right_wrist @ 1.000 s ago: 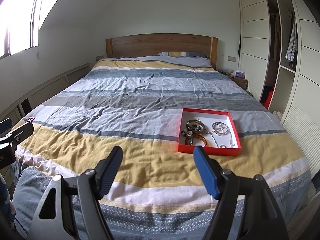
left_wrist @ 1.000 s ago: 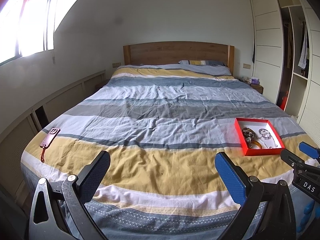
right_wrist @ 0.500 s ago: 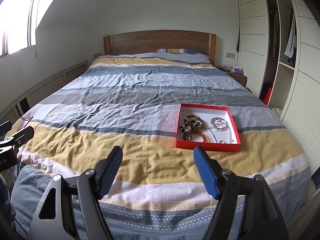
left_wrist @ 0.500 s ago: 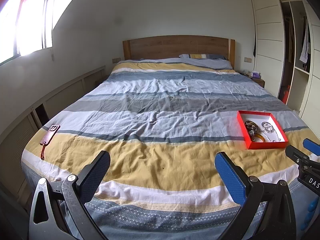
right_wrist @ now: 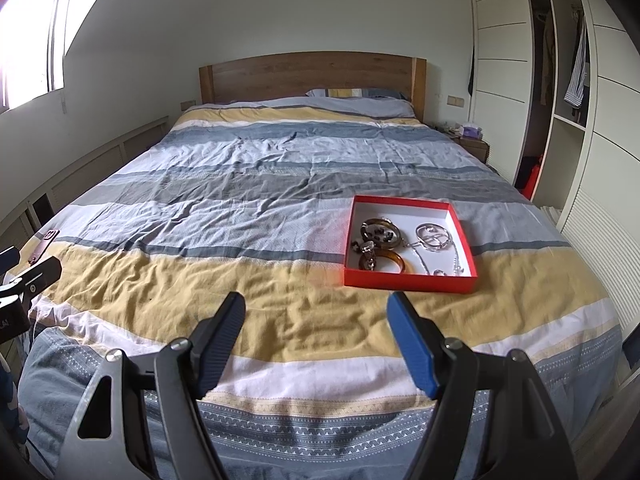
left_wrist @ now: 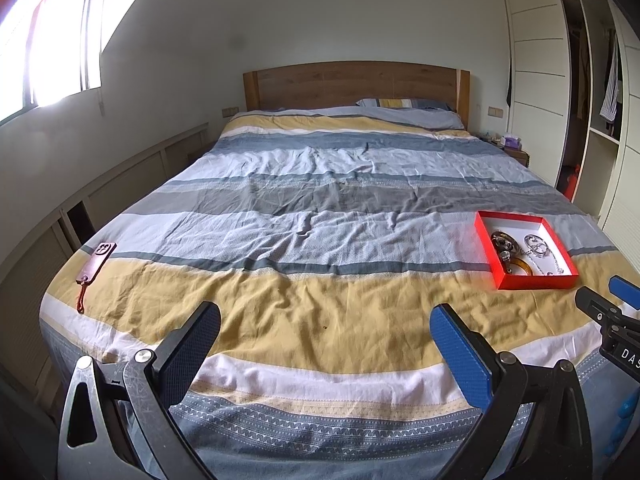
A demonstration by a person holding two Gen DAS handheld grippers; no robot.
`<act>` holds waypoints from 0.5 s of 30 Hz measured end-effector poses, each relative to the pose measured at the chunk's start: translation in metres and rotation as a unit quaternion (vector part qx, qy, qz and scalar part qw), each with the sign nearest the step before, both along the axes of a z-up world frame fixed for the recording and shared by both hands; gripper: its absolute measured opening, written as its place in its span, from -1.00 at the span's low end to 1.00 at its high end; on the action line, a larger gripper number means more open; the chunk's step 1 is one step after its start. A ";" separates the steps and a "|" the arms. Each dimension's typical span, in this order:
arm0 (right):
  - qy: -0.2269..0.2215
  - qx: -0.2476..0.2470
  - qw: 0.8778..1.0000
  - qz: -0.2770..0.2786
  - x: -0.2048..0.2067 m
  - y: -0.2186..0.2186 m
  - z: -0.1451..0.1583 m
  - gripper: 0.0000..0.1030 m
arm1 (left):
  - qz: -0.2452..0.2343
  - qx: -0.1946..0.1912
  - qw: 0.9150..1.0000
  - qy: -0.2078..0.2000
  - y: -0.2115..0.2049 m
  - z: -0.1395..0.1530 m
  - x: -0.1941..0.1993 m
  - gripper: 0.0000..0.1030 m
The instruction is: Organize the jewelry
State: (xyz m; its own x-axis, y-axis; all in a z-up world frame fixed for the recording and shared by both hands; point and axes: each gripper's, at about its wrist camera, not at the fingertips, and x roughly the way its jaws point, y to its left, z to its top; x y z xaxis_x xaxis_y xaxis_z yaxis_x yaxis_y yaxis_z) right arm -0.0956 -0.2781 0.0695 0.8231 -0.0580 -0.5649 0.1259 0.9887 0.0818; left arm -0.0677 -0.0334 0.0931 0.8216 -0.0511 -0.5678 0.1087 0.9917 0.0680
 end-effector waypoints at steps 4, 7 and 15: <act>0.003 0.000 1.000 -0.003 0.001 -0.001 -0.002 0.40 | 0.000 -0.001 1.000 0.004 0.001 -0.002 0.001 0.99; 0.006 0.000 1.000 -0.004 0.001 -0.002 -0.004 0.40 | -0.002 -0.001 1.000 0.005 0.000 -0.004 0.002 0.99; 0.009 0.000 1.000 -0.005 0.002 -0.002 -0.005 0.40 | -0.003 -0.002 1.000 0.010 0.000 -0.007 0.003 0.99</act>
